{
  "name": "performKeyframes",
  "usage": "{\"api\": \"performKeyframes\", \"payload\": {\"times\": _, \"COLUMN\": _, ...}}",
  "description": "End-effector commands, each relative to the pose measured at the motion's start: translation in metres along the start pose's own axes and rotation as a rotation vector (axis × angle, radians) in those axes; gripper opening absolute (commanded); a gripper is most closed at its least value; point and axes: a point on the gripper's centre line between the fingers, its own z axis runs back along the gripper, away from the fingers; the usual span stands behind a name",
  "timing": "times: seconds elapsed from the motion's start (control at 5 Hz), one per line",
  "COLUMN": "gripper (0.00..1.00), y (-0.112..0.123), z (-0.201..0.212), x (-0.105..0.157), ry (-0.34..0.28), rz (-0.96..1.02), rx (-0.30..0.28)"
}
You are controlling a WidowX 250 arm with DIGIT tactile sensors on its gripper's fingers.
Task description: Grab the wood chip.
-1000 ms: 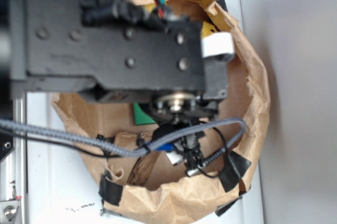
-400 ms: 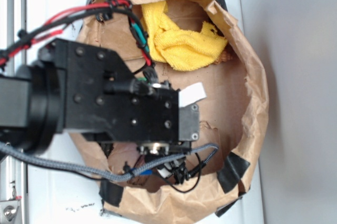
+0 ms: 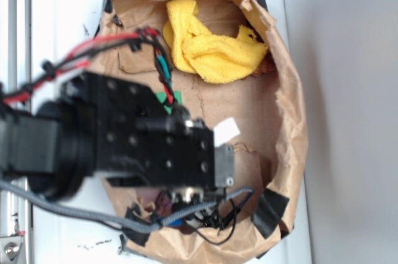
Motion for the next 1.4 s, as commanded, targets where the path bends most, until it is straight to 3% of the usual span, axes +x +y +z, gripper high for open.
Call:
{"api": "performKeyframes", "payload": {"times": 0.0, "gripper": 1.00, "y": 0.027, "z": -0.033, "x": -0.047, "ry": -0.023, "rz": -0.001, "rx": 0.101}}
{"api": "performKeyframes", "payload": {"times": 0.2, "gripper": 0.20, "y": 0.033, "z": -0.043, "x": -0.049, "ry": -0.023, "rz": 0.040, "rx": 0.143}}
{"api": "performKeyframes", "payload": {"times": 0.4, "gripper": 0.00, "y": 0.030, "z": -0.042, "x": -0.050, "ry": -0.028, "rz": 0.053, "rx": 0.128}}
{"api": "performKeyframes", "payload": {"times": 0.8, "gripper": 0.00, "y": 0.028, "z": -0.044, "x": -0.047, "ry": -0.035, "rz": 0.049, "rx": 0.105}}
{"api": "performKeyframes", "payload": {"times": 1.0, "gripper": 1.00, "y": 0.028, "z": -0.044, "x": -0.048, "ry": -0.028, "rz": 0.064, "rx": 0.088}}
{"api": "performKeyframes", "payload": {"times": 1.2, "gripper": 1.00, "y": 0.029, "z": -0.046, "x": -0.050, "ry": -0.014, "rz": 0.068, "rx": 0.077}}
